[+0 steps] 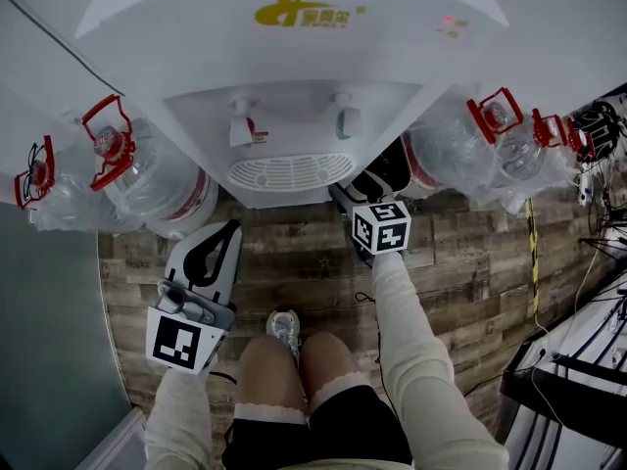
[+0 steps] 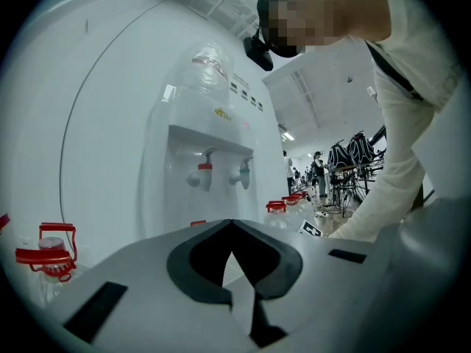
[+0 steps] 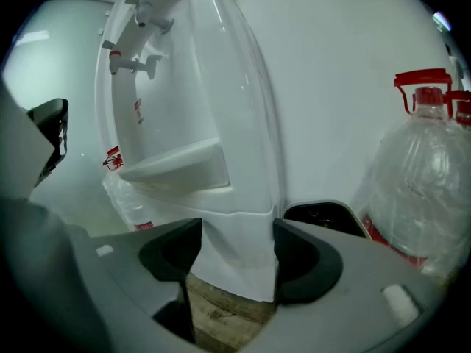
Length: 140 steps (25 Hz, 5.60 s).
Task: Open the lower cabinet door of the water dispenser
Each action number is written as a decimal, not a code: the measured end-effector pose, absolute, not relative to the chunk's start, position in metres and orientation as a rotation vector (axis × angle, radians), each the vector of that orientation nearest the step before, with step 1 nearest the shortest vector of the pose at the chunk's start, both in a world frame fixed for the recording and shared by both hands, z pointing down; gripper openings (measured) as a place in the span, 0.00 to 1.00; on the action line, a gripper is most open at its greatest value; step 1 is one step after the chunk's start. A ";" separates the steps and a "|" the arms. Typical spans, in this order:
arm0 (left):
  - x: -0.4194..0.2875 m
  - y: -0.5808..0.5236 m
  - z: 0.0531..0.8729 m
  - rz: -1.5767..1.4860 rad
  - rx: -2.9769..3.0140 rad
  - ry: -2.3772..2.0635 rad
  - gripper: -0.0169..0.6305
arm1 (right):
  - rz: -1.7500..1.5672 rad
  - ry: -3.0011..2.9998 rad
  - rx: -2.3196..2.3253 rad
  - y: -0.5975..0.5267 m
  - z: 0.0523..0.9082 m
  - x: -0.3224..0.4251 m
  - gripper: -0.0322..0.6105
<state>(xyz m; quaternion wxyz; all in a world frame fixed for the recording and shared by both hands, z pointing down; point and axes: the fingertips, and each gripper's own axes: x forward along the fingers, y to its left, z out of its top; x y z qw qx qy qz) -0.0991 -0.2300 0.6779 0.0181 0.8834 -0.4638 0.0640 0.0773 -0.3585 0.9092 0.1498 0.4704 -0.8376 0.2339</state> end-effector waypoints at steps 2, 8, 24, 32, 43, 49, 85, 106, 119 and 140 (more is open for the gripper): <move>-0.098 -0.229 0.678 0.202 2.742 -1.435 0.03 | 0.684 -2.384 1.374 -0.358 0.909 0.077 0.53; -0.096 -0.228 0.675 0.202 2.739 -1.431 0.03 | 0.705 -2.377 1.403 -0.339 0.909 0.080 0.50; -0.084 -0.206 0.638 0.216 2.727 -1.387 0.03 | 0.799 -2.363 1.256 -0.232 0.904 0.063 0.50; -0.086 -0.199 0.621 0.220 2.729 -1.381 0.03 | 0.852 -2.341 1.217 -0.200 0.902 0.049 0.50; -0.085 -0.185 0.553 0.214 2.741 -1.372 0.03 | 0.734 -2.376 1.403 -0.190 0.803 0.075 0.06; -0.079 -0.178 0.504 0.218 2.726 -1.380 0.03 | 0.693 -2.424 1.434 -0.185 0.731 0.082 0.06; -0.057 -0.107 0.332 0.138 2.728 -1.445 0.03 | 0.363 -2.668 1.462 -0.128 0.406 0.103 0.06; -0.057 -0.080 0.252 0.021 2.751 -1.551 0.03 | 0.135 -2.720 1.479 -0.099 0.300 0.105 0.06; -0.062 -0.068 0.225 -0.004 2.753 -1.623 0.03 | 0.020 -2.738 1.508 -0.089 0.257 0.110 0.06; -0.045 -0.054 0.201 -0.068 2.787 -1.649 0.03 | -0.097 -2.781 1.530 -0.073 0.220 0.123 0.06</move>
